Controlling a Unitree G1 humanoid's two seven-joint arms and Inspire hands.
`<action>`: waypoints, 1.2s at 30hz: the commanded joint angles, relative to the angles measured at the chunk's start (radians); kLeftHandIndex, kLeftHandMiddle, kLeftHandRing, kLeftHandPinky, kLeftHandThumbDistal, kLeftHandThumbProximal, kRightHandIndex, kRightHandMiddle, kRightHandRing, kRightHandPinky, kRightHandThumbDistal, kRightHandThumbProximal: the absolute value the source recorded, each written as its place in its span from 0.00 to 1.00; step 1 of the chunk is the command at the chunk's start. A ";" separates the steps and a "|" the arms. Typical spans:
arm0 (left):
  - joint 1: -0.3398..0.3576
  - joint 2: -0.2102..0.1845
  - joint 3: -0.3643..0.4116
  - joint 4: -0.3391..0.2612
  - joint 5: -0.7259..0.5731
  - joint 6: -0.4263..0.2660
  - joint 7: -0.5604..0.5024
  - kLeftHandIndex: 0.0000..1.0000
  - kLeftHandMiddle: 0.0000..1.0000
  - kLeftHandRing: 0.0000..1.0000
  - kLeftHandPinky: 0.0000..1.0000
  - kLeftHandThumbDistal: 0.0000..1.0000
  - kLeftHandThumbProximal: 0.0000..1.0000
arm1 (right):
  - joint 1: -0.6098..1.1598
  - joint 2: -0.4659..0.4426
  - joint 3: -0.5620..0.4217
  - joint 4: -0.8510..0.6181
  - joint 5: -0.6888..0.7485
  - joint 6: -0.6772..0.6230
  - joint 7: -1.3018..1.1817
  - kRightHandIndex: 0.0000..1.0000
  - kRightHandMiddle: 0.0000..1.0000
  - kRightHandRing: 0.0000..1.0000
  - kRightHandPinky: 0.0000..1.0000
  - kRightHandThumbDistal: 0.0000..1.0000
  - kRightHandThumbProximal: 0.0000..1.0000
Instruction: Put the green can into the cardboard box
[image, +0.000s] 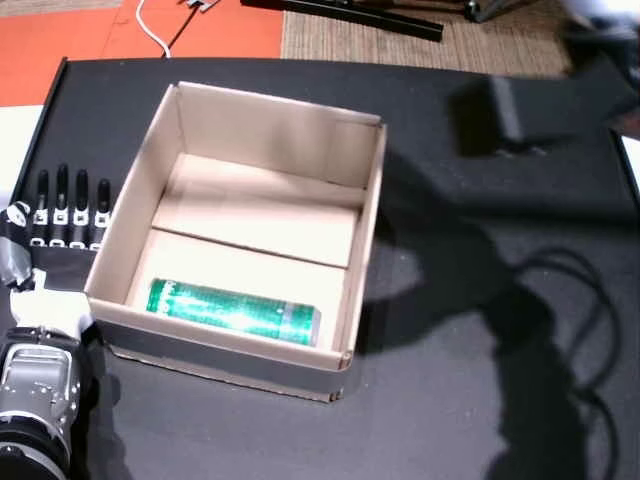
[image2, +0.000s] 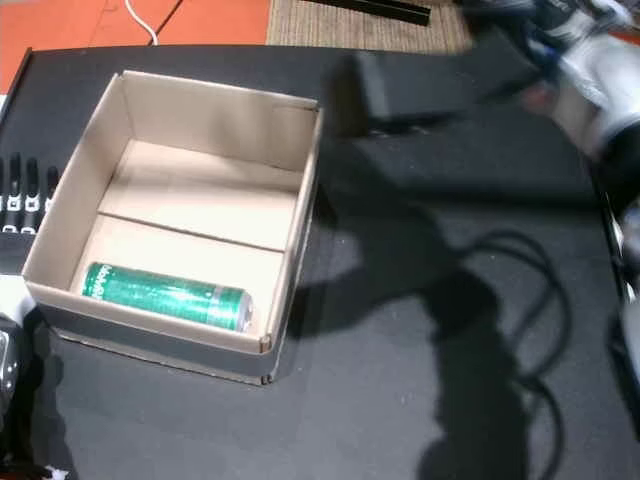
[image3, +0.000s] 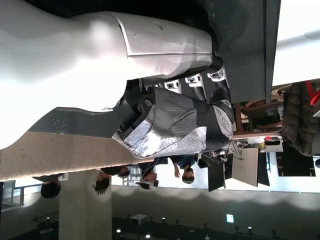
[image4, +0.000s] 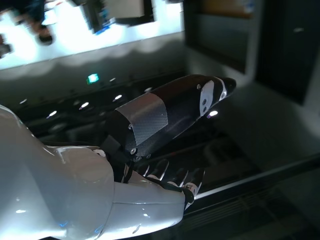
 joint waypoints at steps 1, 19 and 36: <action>0.060 -0.011 -0.007 0.032 0.014 0.008 0.038 0.51 0.53 0.65 0.76 0.00 0.50 | 0.101 -0.059 -0.044 -0.075 0.026 -0.030 -0.003 0.83 0.85 0.87 0.91 1.00 0.39; 0.074 0.002 -0.022 0.031 0.019 0.006 0.024 0.47 0.52 0.64 0.78 0.00 0.48 | 0.956 -0.040 -0.310 -0.648 0.122 -0.075 0.271 0.76 0.87 0.93 0.99 0.90 0.54; 0.069 0.016 -0.029 0.032 0.025 0.012 0.029 0.50 0.54 0.65 0.81 0.00 0.53 | 1.215 0.118 -0.312 -0.382 0.159 -0.245 0.280 0.77 0.83 0.91 0.99 0.98 0.35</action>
